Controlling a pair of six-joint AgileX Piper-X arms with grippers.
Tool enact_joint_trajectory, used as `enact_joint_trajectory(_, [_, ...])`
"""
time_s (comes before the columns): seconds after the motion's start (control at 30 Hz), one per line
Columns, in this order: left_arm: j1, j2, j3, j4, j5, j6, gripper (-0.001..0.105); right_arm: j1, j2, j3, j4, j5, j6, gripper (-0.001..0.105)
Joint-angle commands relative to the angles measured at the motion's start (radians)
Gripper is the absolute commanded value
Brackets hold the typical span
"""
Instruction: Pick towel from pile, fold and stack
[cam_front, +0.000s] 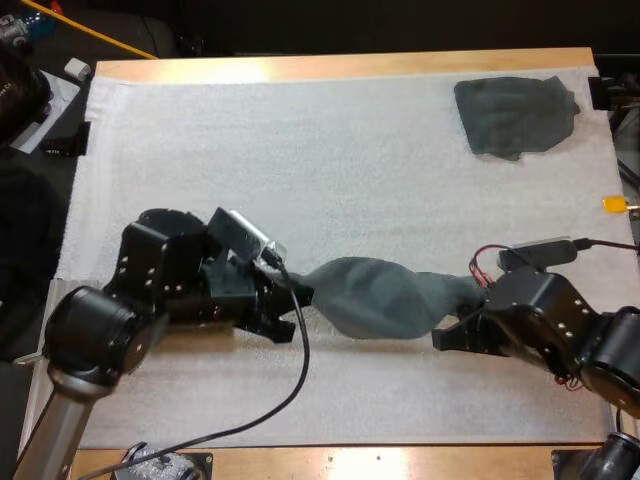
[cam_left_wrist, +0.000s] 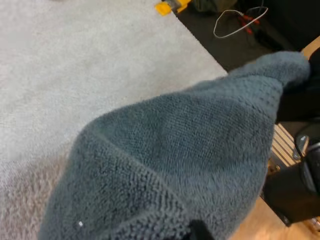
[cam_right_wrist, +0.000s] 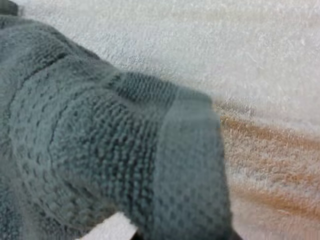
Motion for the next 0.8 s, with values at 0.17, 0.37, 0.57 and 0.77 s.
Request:
enact_joint_trajectory(0.17, [-0.011, -0.075, -0.008, 0.112, 0.001, -0.01, 0.0, -0.001, -0.018, -0.049, 0.107, -0.151, 0.008, 0.0])
enact_joint_trajectory(0.37, [-0.062, -0.128, -0.01, 0.202, -0.013, -0.019, 0.0, 0.072, -0.047, -0.076, 0.178, -0.165, 0.042, 0.0])
enact_joint_trajectory(0.57, [-0.141, -0.161, -0.009, 0.276, -0.091, -0.029, 0.0, 0.159, -0.079, -0.087, 0.251, -0.174, 0.109, 0.0])
enact_joint_trajectory(0.77, [-0.141, -0.136, 0.045, 0.236, -0.221, 0.008, 0.0, 0.163, -0.052, -0.046, 0.248, -0.115, 0.13, 0.0])
